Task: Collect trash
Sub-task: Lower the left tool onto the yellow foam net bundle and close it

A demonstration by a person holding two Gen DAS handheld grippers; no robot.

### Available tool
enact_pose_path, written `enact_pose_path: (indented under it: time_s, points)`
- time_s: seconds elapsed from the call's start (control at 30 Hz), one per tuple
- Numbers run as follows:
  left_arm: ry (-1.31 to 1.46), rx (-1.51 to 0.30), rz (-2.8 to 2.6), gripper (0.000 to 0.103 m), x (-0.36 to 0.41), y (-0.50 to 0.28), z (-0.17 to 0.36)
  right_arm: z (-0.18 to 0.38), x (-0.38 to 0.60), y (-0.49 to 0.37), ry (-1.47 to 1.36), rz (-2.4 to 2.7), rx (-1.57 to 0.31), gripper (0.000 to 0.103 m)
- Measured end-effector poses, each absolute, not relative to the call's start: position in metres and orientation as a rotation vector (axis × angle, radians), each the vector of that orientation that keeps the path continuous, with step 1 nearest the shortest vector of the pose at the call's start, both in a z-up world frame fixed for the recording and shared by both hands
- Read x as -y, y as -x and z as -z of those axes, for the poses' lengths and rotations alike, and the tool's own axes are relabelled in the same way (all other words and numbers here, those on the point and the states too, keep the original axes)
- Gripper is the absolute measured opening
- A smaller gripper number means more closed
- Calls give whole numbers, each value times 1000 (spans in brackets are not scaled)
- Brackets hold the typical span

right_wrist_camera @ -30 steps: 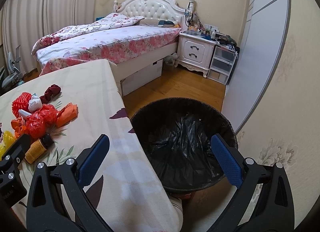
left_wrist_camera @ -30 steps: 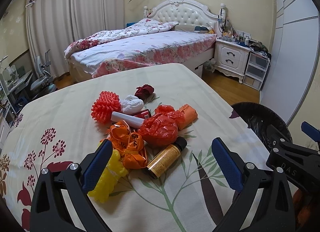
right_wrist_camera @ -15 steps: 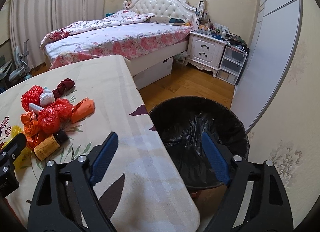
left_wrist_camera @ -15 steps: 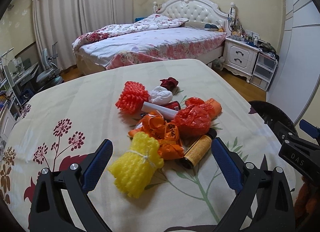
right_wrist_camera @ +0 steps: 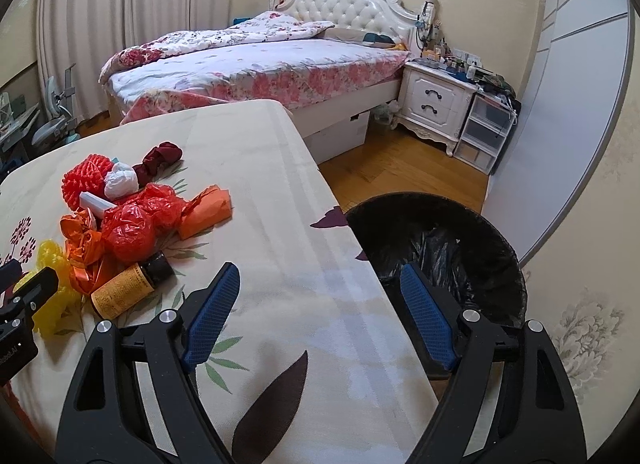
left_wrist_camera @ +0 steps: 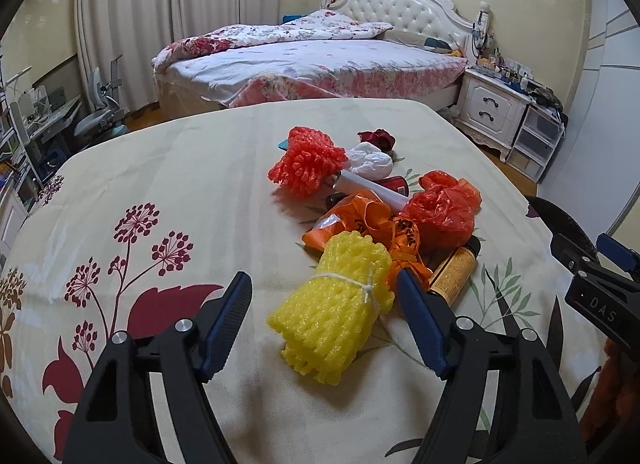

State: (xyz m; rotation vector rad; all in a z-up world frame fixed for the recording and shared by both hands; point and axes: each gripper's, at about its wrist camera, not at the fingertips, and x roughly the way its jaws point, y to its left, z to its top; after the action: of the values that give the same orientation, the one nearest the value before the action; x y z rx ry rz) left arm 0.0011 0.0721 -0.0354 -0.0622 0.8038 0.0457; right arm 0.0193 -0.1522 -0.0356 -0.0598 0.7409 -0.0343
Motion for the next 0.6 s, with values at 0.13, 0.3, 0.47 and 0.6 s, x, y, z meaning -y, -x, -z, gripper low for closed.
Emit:
enact_pose_path:
  time_s: [0.13, 0.3, 0.47, 0.6]
  points:
    - [69, -827, -30, 67, -73, -8, 41, 36, 149, -20, 63, 25, -747, 81]
    - [67, -824, 20, 55, -75, -5, 41, 37, 144, -21, 69, 13, -750, 81]
    - [39, -805, 22, 51, -77, 3, 35, 36, 137, -20, 75, -5, -751, 81]
    - [42, -796, -4, 51, -87, 7, 28, 35, 129, -19, 72, -31, -756, 81]
